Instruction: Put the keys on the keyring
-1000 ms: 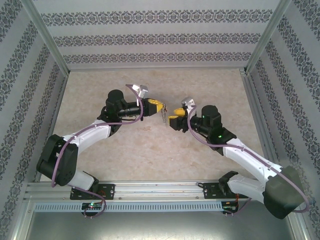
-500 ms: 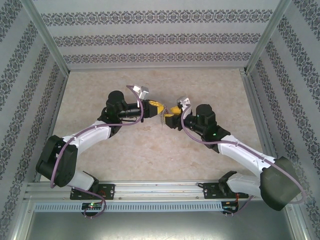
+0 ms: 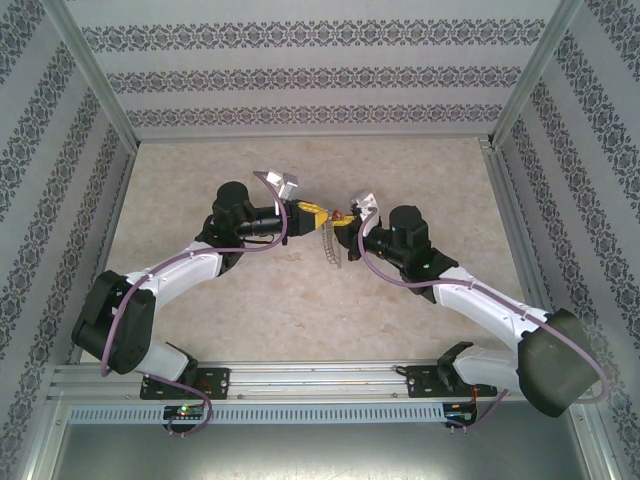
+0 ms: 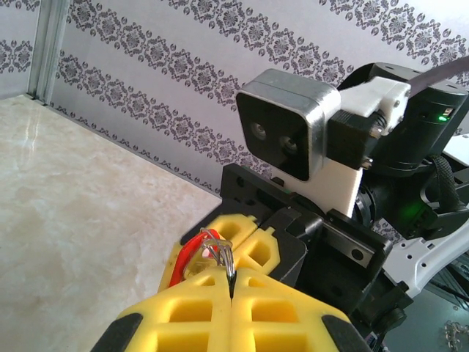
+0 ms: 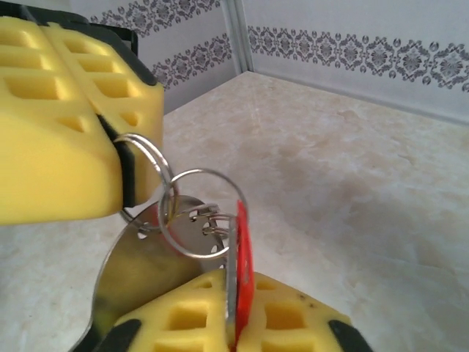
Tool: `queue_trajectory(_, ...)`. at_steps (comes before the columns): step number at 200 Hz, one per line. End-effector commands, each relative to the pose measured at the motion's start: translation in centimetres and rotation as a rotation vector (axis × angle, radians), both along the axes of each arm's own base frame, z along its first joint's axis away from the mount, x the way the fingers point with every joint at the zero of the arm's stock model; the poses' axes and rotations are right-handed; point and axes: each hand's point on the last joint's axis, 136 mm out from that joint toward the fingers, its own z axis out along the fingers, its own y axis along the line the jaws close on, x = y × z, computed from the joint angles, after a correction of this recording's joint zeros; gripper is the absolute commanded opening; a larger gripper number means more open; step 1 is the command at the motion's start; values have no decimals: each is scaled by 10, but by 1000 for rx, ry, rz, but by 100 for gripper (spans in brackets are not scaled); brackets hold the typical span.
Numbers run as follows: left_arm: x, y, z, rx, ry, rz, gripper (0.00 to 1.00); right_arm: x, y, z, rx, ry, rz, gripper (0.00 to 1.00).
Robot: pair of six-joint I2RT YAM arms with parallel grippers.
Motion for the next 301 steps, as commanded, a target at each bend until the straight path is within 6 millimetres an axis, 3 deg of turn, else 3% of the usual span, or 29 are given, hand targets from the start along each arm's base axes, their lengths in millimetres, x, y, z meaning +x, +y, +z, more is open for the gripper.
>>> queue_trajectory(1,-9,-3,19,-29,-64,-29,0,-6,2,9,14,-22,31,0)
queue_trajectory(106,-4,-5,25,-39,-78,-24,0,-39,23,-3,-7,81,256,0)
queue_trajectory(160,-2,-6,23,-39,-74,-21,0,-40,27,-17,-30,123,280,0)
queue_trajectory(301,-4,-6,19,-57,-69,-18,0,-52,40,0,29,145,393,0)
